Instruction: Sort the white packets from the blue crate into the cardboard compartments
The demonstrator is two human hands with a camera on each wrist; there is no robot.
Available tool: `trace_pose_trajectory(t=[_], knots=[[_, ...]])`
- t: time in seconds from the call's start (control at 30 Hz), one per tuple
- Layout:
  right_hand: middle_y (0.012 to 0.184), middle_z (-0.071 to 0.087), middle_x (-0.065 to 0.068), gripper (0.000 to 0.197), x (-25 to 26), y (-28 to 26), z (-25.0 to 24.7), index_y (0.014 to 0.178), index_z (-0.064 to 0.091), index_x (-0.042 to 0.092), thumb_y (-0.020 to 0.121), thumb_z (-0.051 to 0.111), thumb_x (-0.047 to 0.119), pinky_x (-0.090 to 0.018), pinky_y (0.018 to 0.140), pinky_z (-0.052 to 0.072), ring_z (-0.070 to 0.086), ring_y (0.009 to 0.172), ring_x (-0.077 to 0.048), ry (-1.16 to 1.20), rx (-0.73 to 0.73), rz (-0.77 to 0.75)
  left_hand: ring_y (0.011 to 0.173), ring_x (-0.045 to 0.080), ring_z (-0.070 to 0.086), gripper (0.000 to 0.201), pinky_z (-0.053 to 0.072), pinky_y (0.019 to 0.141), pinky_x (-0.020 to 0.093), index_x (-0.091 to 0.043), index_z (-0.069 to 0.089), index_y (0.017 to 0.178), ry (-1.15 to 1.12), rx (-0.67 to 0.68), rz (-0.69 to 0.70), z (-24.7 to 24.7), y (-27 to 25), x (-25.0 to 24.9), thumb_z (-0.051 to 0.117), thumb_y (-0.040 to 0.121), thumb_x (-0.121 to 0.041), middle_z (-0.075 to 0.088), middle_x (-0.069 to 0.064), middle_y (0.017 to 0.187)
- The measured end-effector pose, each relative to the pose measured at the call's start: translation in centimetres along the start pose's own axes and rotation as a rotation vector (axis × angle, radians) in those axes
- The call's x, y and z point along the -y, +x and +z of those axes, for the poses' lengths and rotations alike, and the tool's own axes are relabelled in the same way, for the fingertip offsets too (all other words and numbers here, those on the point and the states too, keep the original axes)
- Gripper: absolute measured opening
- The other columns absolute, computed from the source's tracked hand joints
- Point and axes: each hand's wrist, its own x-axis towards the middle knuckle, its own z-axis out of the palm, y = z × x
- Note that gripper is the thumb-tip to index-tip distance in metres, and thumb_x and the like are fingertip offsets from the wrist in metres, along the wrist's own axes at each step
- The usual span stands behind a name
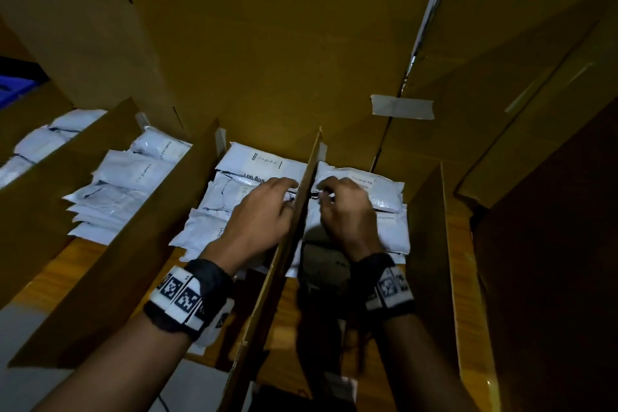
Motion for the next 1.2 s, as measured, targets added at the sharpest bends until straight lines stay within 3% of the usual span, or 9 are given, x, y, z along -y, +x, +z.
trace_pose_trajectory(t=[0.1,0.27,0.5,0.7,0.87,0.97,1.1,1.2], knots=[[0.100,0.060,-0.002,0.014,3.4,-3.8,0.2,0.108,0.067,0.023,0.100,0.056,0.027,-0.038,0.069,0.046,0.059,0.091,-0.025,0.015,0.032,-0.077,0.123,0.018,0.061,0.032,0.055,0.099,0.043,-0.028,0.062,0.135,-0.025,-0.037,-0.041,-1.3,-2.7,1.4,0.060,0.104,-0.028,0.067,-0.006,0.134],[0.108,0.060,-0.002,0.014,7.6,-8.9,0.4,0.112,0.070,0.023,0.098,0.067,0.022,-0.035,0.078,0.047,0.058,0.104,-0.026,-0.017,0.196,-0.074,0.117,0.013,0.063,0.026,0.059,0.093,0.042,-0.030,0.065,0.130,-0.042,-0.044,-0.074,-4.2,-9.4,4.7,0.062,0.104,-0.030,0.068,-0.009,0.128],[0.106,0.062,-0.003,0.015,17.5,-13.8,3.1,0.114,0.068,0.022,0.100,0.071,0.024,-0.043,0.074,0.053,0.063,0.097,-0.027,-0.017,0.147,-0.229,0.113,0.015,0.065,0.025,0.055,0.089,0.036,-0.028,0.067,0.128,-0.027,-0.144,-0.118,-10.5,-21.5,11.7,0.063,0.104,-0.031,0.070,-0.007,0.125],[0.104,0.066,-0.001,0.014,29.7,-18.1,9.1,0.113,0.069,0.023,0.099,0.071,0.027,-0.042,0.075,0.052,0.065,0.092,-0.026,-0.003,0.201,-0.309,0.111,0.011,0.064,0.024,0.055,0.085,0.036,-0.030,0.065,0.128,0.013,-0.190,-0.166,-18.4,-34.0,20.4,0.060,0.105,-0.033,0.068,-0.012,0.123],[0.104,0.072,-0.002,0.017,39.0,-19.5,15.7,0.113,0.072,0.023,0.098,0.073,0.031,-0.037,0.075,0.050,0.068,0.093,-0.024,-0.002,0.327,-0.365,0.105,0.012,0.065,0.023,0.055,0.082,0.034,-0.030,0.065,0.127,0.055,-0.248,-0.301,-24.7,-42.5,28.7,0.060,0.105,-0.033,0.068,-0.011,0.119],[0.109,0.074,0.000,0.018,45.1,-18.9,20.3,0.113,0.074,0.023,0.097,0.074,0.031,-0.028,0.076,0.042,0.069,0.097,-0.021,0.019,0.418,-0.369,0.105,0.014,0.067,0.023,0.056,0.086,0.037,-0.030,0.066,0.125,0.077,-0.294,-0.360,-27.9,-45.4,33.7,0.060,0.103,-0.032,0.070,-0.009,0.118],[0.110,0.073,-0.001,0.015,52.5,-16.9,26.4,0.112,0.074,0.023,0.099,0.071,0.028,-0.035,0.080,0.051,0.067,0.098,-0.022,0.060,0.440,-0.445,0.105,0.019,0.069,0.024,0.057,0.087,0.041,-0.026,0.068,0.123,0.108,-0.349,-0.443,-31.8,-47.2,39.8,0.060,0.101,-0.033,0.072,-0.004,0.116],[0.109,0.071,-0.002,0.015,57.4,-14.1,31.3,0.114,0.073,0.021,0.100,0.070,0.028,-0.031,0.077,0.043,0.064,0.097,-0.022,0.076,0.436,-0.491,0.104,0.020,0.068,0.024,0.057,0.087,0.039,-0.025,0.069,0.124,0.136,-0.359,-0.498,-34.7,-47.3,44.3,0.064,0.101,-0.030,0.072,-0.003,0.116]])
